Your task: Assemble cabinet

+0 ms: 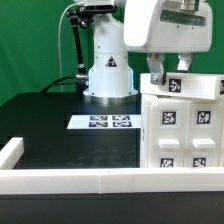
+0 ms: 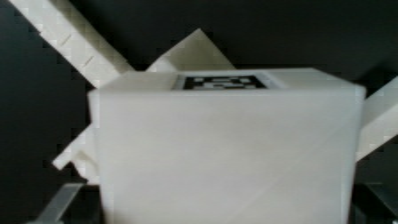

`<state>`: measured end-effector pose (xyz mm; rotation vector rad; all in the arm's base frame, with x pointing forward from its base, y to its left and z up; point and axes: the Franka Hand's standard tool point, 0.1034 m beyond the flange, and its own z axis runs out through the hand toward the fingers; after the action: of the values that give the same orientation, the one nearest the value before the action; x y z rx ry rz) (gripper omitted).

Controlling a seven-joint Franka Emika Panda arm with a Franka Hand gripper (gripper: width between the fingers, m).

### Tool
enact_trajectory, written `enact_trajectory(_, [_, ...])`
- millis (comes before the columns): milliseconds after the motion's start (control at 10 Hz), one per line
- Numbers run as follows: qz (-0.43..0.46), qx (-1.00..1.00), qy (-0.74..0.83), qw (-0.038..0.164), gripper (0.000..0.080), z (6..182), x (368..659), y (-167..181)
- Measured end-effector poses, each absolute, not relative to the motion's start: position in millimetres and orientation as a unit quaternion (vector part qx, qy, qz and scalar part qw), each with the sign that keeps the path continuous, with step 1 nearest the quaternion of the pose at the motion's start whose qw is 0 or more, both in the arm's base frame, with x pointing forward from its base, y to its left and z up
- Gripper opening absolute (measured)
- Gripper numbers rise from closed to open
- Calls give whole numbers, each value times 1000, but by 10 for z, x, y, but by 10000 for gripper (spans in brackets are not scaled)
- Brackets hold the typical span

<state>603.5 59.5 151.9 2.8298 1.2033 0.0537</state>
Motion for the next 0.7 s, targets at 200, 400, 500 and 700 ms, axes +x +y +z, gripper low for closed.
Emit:
enact_trajectory(200, [18, 958, 286, 29, 564, 1518, 6001, 639])
enact_trajectory(400, [21, 986, 164, 26, 564, 1504, 5952, 693])
enact_trajectory(500, [22, 988, 150, 25, 564, 1505, 5948, 698])
enact_trajectory(700, [22, 997, 76, 19, 564, 1503, 5940, 729])
